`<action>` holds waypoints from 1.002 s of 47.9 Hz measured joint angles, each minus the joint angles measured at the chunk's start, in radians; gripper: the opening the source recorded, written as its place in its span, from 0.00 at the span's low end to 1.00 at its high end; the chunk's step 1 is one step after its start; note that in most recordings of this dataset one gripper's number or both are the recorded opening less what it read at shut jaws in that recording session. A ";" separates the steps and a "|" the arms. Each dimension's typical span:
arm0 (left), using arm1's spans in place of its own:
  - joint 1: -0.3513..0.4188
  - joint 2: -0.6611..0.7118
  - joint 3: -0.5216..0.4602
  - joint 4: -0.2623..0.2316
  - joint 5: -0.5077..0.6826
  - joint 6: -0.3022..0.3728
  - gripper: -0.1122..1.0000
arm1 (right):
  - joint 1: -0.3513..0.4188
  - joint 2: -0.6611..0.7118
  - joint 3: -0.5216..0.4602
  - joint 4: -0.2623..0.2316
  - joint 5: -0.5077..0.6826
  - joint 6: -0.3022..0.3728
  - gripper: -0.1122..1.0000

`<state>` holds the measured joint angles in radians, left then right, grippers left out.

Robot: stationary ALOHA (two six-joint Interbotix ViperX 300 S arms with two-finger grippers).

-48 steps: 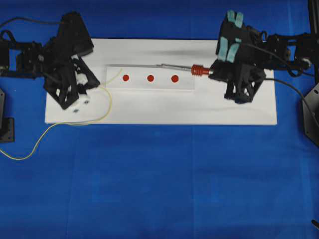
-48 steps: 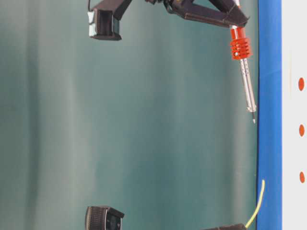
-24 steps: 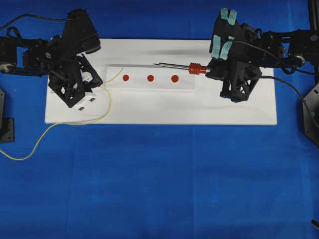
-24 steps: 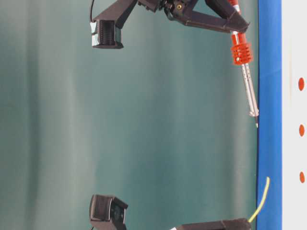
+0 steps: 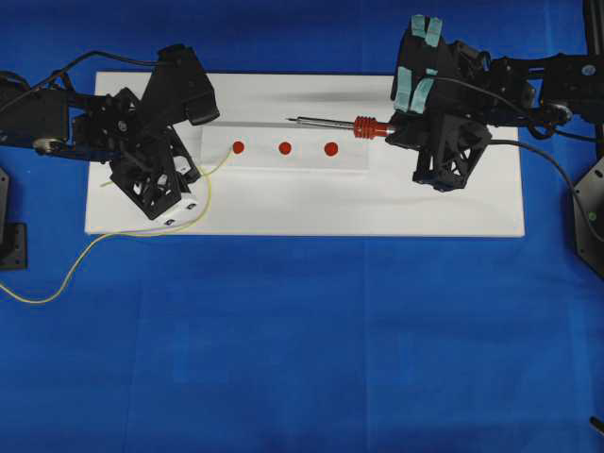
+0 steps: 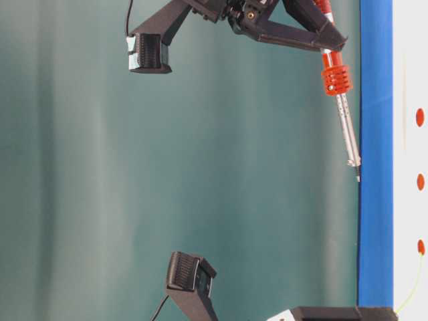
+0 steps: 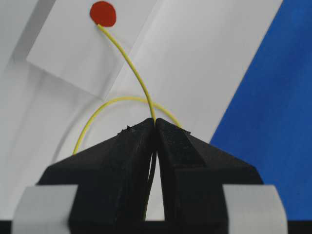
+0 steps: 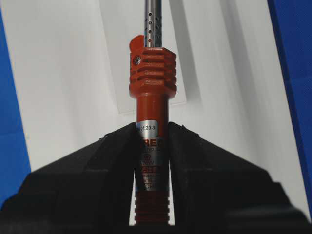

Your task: Touch the tip of the soldering iron to the tip of the solder at the mark.

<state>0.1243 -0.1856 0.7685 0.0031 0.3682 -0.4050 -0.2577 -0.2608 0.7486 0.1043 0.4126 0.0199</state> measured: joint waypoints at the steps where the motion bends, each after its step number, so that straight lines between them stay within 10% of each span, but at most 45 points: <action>1: -0.002 0.000 0.002 0.002 -0.002 0.000 0.13 | -0.002 0.000 0.000 0.000 -0.002 0.000 0.16; 48: -0.003 0.002 0.021 0.000 -0.026 -0.008 0.13 | 0.044 0.281 -0.204 -0.017 -0.002 -0.003 0.16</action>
<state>0.1212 -0.1841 0.7900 0.0031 0.3421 -0.4126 -0.2132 0.0199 0.5446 0.0874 0.4111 0.0169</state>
